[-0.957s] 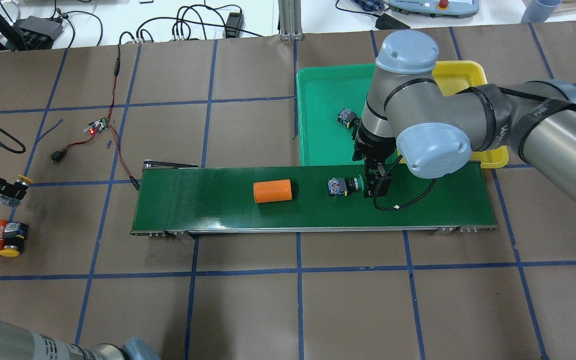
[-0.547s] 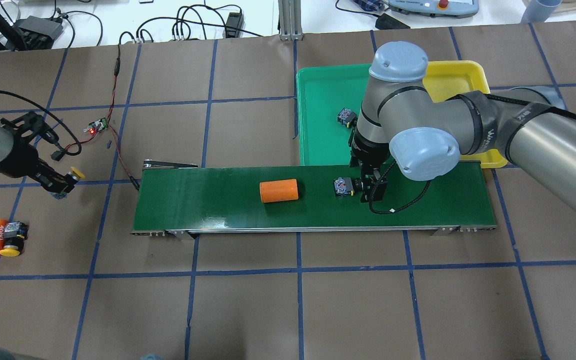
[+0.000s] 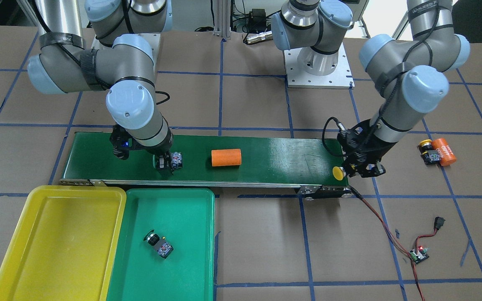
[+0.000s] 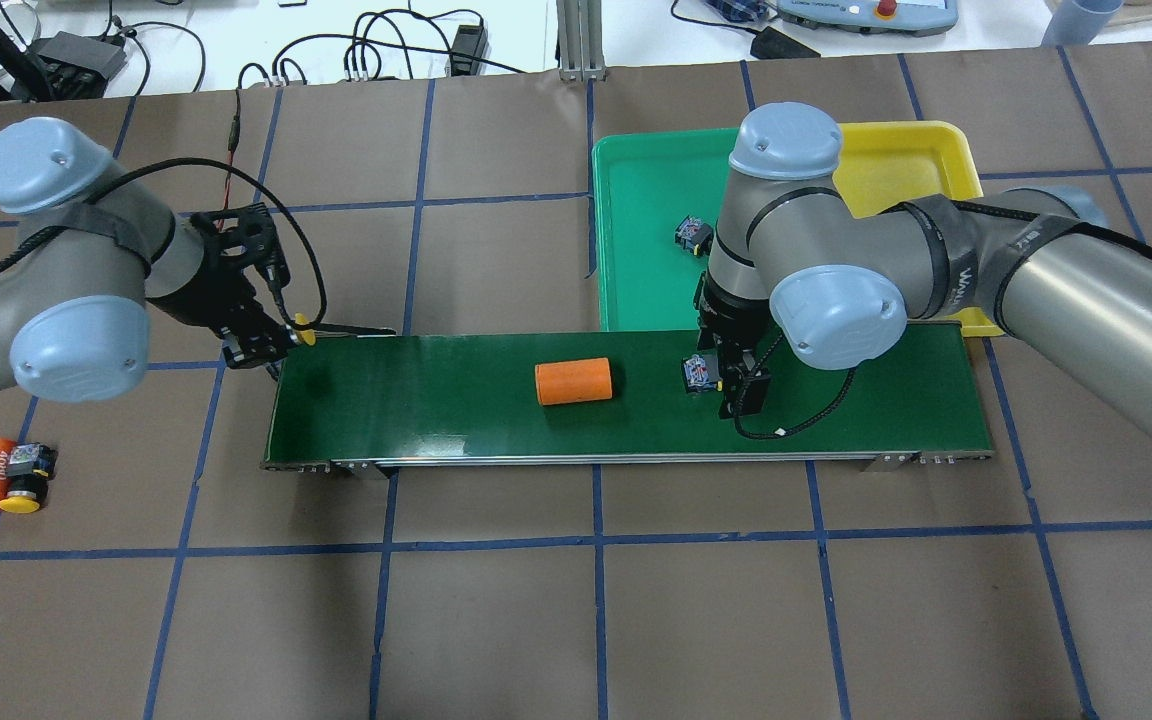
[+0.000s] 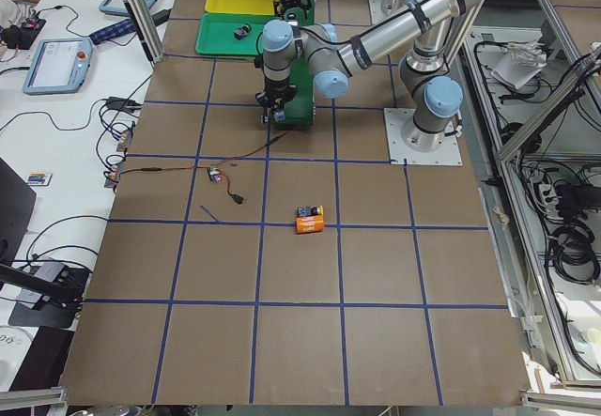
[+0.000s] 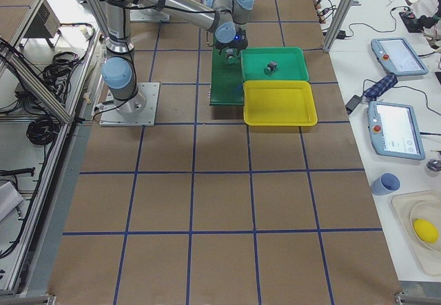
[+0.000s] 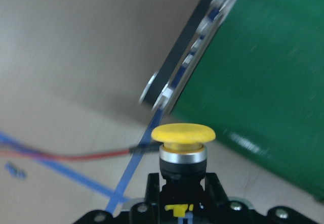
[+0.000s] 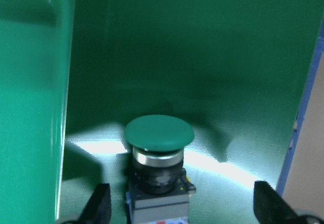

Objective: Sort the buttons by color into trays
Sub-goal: 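Place yellow button on belt with left while right grasps second green button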

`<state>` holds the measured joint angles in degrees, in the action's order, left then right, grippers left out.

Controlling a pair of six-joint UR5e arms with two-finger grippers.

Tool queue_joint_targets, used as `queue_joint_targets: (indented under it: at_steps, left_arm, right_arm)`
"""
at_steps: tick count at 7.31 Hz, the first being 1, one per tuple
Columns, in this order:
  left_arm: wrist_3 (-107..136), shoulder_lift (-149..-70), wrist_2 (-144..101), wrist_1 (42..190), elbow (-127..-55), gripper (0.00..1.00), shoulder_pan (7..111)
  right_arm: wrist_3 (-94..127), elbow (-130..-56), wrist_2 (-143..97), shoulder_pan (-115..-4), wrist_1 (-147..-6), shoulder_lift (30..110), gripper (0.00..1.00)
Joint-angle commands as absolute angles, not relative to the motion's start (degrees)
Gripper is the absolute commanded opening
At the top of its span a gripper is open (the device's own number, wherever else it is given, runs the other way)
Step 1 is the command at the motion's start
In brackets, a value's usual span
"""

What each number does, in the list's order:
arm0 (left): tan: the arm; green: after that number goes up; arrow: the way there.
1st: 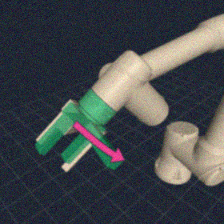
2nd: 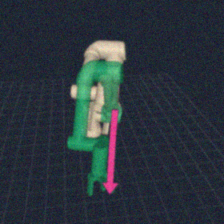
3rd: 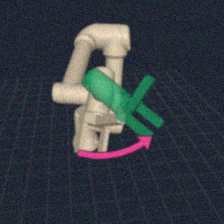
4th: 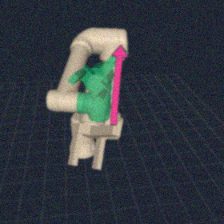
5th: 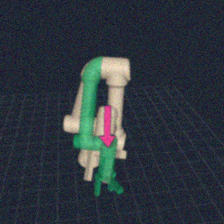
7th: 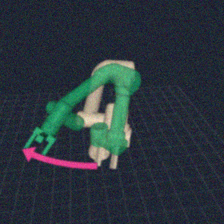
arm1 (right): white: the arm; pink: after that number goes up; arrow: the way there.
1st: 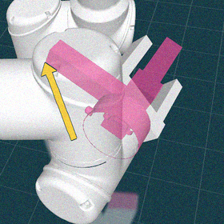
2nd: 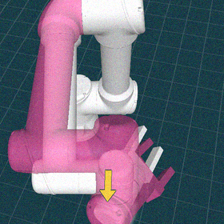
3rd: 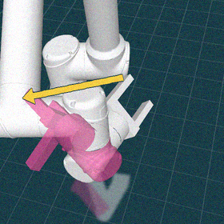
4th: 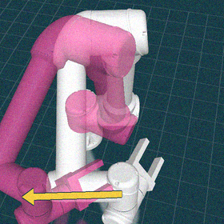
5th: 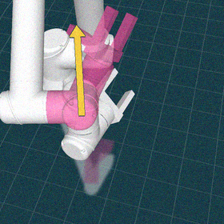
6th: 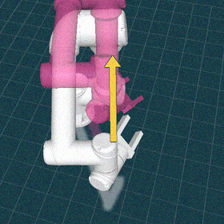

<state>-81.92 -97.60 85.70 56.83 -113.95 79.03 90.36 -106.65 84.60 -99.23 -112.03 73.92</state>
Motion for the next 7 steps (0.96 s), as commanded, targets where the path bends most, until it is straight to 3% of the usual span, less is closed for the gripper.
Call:
queue_joint_targets:
  at_steps: [1, 2, 3, 4, 7]
  left_arm:
    - [-82.3, -98.0, 85.2, 56.4, -114.0, 0.12, 90.6]
    - [-82.2, -98.3, 85.0, 56.0, -114.3, 0.16, 94.4]
    - [-81.5, -99.1, 84.8, 55.9, -114.4, 0.72, 96.3]
    - [-81.0, -99.1, 84.0, 56.2, -115.0, 1.0, 97.0]
    - [-79.4, -95.4, 85.6, 55.7, -114.9, 1.0, 93.1]
  right_arm:
    - [90.3, -108.2, 84.6, -99.2, -112.1, 73.9, 1.0]
    - [90.1, -108.8, 84.7, -99.2, -112.1, 74.4, 0.89]
    - [89.3, -108.8, 84.8, -99.2, -112.1, 74.0, 0.38]
    - [87.8, -108.7, 84.8, -99.2, -112.1, 74.1, 0.0]
    - [84.7, -107.0, 85.4, -99.1, -112.5, 74.7, 0.0]
